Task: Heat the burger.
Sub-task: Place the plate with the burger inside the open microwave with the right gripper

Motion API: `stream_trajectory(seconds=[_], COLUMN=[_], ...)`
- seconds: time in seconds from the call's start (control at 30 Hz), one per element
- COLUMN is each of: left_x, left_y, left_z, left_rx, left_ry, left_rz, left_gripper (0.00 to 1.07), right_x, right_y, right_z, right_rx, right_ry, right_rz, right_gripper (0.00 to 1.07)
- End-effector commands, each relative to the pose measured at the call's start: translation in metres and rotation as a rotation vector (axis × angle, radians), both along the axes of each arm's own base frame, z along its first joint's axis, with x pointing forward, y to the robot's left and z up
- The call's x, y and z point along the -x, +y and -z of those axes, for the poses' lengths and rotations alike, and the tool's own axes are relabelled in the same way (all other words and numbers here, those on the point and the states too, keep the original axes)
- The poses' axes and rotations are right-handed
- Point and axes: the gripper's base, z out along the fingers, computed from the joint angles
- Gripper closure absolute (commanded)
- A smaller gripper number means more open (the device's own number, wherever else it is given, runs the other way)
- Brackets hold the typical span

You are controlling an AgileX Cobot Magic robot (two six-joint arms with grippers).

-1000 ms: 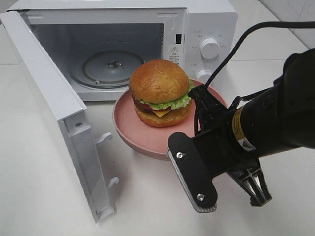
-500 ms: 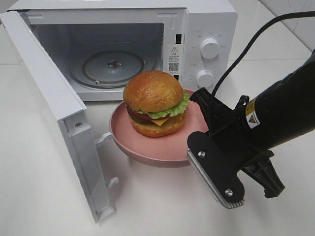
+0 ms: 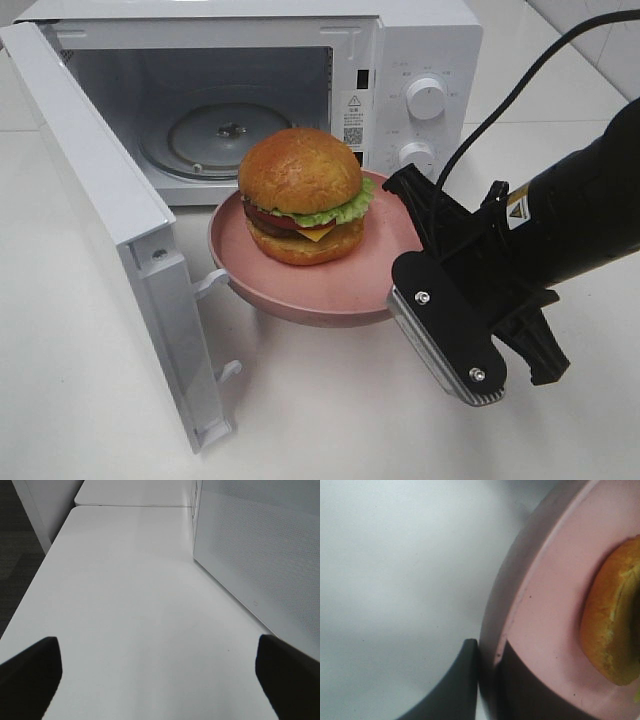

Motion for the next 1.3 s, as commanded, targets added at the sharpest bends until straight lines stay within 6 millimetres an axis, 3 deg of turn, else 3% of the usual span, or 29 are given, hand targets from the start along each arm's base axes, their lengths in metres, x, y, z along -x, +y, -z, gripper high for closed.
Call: stream_trajectory(seconds=[0.03,0.33,1.3], left_x=[0.002,0.002,0.002], left_y=[-0.001,-0.001,-0.001], left_z=[-0.001,-0.001,-0.001], left_rx=[0.009,0.009,0.009], left_ry=[-0.032,-0.032,-0.032], left_rz=[0.001,0.001,0.001], left_gripper=[0.09,0.09,0.09], right_x=[-0.007,-0.013,-0.075], right_y=[0.002,0.006,0.059], right_z=[-0.011,-0.011,-0.01], right_rx=[-0.05,-0.068,-0.11], right_ry=[-0.096,-0.115,-0.108], right_rz=[0.004,0.013,0.041], right_gripper=[1.07,1.07,1.07])
